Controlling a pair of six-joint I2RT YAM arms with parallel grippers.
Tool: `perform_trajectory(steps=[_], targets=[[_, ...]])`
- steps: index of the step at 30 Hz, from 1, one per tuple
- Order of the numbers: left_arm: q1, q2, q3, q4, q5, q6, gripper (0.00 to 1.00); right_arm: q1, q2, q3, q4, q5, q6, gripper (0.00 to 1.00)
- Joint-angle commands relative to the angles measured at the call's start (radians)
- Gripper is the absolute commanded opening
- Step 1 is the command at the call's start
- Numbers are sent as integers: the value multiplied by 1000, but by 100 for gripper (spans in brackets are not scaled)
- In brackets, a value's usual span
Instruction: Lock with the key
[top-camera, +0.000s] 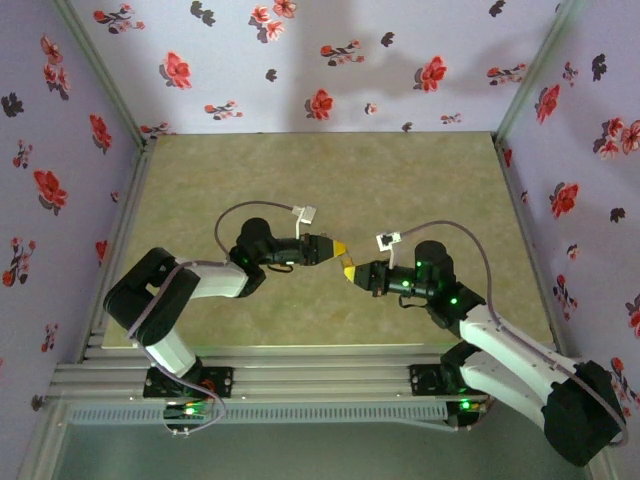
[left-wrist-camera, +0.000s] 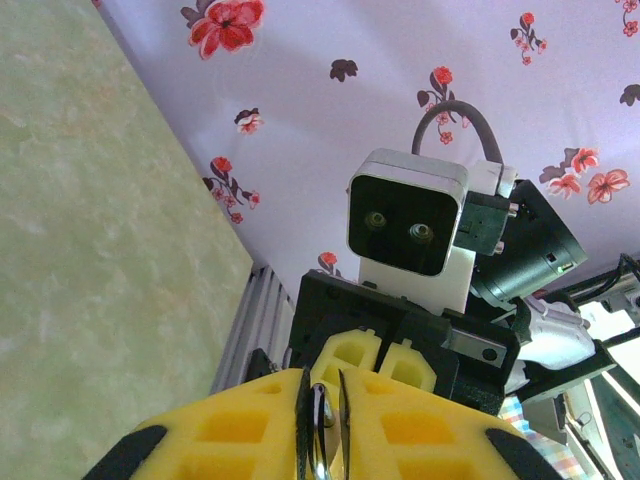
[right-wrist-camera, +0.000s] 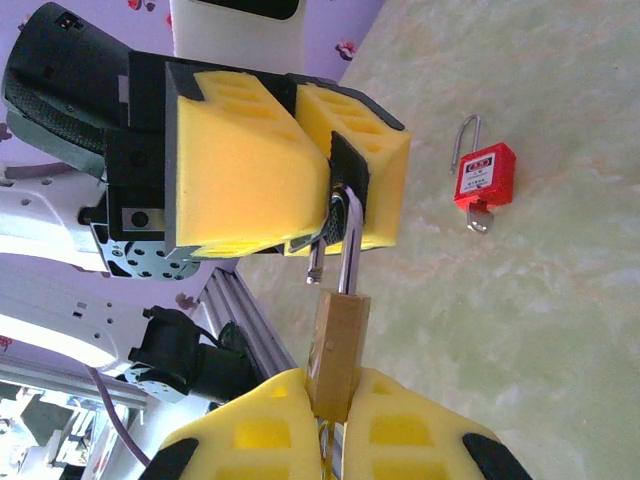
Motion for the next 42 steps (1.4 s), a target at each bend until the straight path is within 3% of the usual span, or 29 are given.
perform_trajectory(steps=[1, 9, 18, 42], targets=[[-9, 4, 23, 43, 22, 28, 16, -7, -21, -10, 50, -26, 18, 0], [-11, 8, 24, 44, 23, 26, 13, -8, -24, -20, 71, -31, 31, 0], [-12, 9, 24, 41, 22, 29, 0, -9, -24, -29, 102, -51, 50, 0], [-49, -28, 13, 41, 30, 87, 0, -49, -42, -65, 311, -98, 187, 0]])
